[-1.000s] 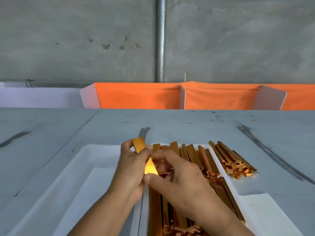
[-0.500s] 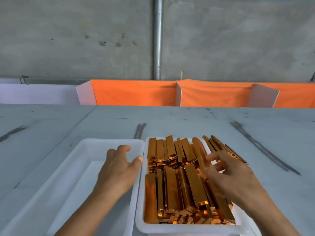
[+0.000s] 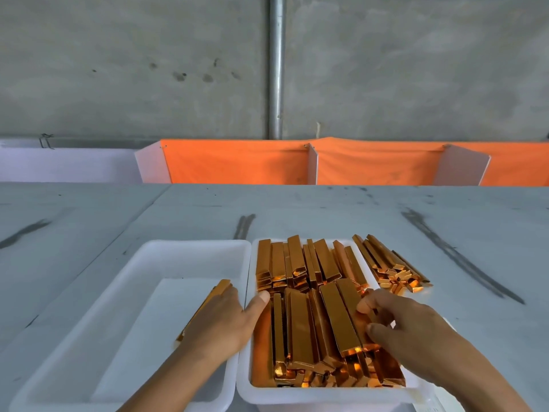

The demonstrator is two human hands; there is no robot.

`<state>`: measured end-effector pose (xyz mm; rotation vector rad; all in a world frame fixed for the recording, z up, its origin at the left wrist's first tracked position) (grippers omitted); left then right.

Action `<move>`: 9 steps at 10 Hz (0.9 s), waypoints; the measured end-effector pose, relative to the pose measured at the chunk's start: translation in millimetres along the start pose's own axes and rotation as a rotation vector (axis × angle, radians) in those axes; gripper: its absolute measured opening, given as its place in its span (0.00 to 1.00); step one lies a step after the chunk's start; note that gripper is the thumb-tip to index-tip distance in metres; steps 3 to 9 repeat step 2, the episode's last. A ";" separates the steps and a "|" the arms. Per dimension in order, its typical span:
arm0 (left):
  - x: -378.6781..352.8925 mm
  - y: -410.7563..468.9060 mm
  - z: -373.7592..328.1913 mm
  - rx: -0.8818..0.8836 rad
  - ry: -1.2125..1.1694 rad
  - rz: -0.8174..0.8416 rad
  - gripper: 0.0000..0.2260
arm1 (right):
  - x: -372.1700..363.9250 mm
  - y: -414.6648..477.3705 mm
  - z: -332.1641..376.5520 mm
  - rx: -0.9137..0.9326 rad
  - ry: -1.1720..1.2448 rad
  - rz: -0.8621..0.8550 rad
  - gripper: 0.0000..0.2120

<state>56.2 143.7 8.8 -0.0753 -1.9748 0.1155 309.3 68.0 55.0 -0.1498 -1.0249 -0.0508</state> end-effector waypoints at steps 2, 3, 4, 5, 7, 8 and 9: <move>3.1 12.2 2.8 0.069 -0.114 -0.103 0.44 | 16.3 -4.4 10.2 0.047 0.126 -0.070 0.09; 3.1 12.2 2.8 0.069 -0.114 -0.103 0.44 | 16.3 -4.4 10.2 0.047 0.126 -0.070 0.09; 3.1 12.2 2.8 0.069 -0.114 -0.103 0.44 | 16.3 -4.4 10.2 0.047 0.126 -0.070 0.09; 3.1 12.2 2.8 0.069 -0.114 -0.103 0.44 | 16.3 -4.4 10.2 0.047 0.126 -0.070 0.09; 3.1 12.2 2.8 0.069 -0.114 -0.103 0.44 | 16.3 -4.4 10.2 0.047 0.126 -0.070 0.09; 3.1 12.2 2.8 0.069 -0.114 -0.103 0.44 | 16.3 -4.4 10.2 0.047 0.126 -0.070 0.09; 3.1 12.2 2.8 0.069 -0.114 -0.103 0.44 | 16.3 -4.4 10.2 0.047 0.126 -0.070 0.09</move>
Point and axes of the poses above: each hand's wrist, its own y-axis towards the middle knuckle, its own x-axis out of the back of the hand, z = x × y, the point moved 5 cm from there along y, towards the middle knuckle, and after that the axes turned 3 degrees about y, right-handed, at the moved point
